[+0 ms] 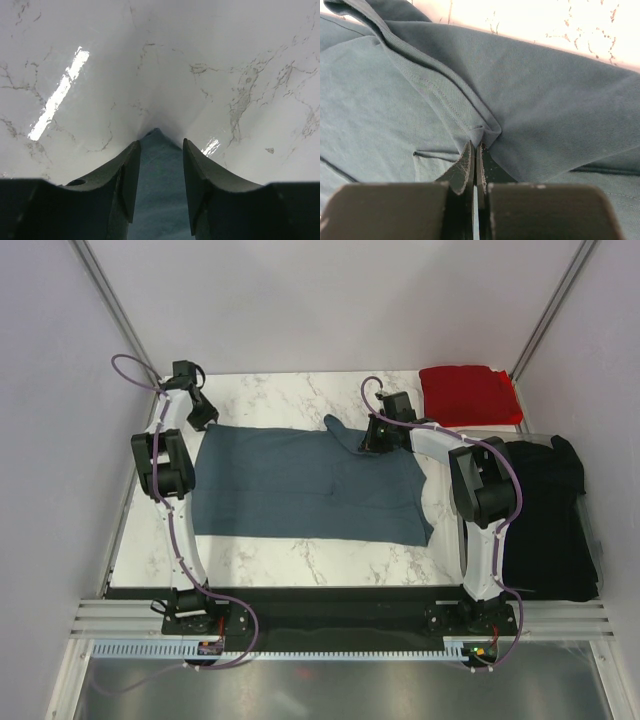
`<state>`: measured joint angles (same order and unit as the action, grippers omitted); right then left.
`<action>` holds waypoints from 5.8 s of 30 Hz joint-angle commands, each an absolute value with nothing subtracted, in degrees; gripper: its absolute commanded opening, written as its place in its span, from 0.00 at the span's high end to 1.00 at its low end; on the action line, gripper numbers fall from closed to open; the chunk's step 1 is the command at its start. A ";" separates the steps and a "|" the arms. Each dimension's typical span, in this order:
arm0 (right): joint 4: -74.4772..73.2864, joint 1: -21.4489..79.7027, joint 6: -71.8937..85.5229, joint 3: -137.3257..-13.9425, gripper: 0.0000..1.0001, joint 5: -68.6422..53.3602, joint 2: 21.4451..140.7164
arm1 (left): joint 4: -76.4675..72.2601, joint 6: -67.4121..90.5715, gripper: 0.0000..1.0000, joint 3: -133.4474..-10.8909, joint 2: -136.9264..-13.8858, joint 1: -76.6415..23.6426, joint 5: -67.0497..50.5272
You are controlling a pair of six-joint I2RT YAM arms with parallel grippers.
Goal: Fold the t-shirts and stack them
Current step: Fold the tshirt
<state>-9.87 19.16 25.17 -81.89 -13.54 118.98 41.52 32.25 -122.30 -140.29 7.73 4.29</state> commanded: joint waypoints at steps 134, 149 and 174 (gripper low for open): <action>-17.60 17.67 45.42 -136.75 0.24 -29.09 159.51 | 23.56 59.23 0.41 -43.77 -89.03 -33.30 -24.96; 7.38 18.98 55.81 -144.49 0.09 -28.13 162.18 | 39.09 62.15 0.40 -55.71 -74.80 -45.00 -9.26; -23.31 38.74 52.63 -40.98 0.19 0.18 62.08 | 52.74 61.52 0.36 -41.76 -55.11 -43.51 7.47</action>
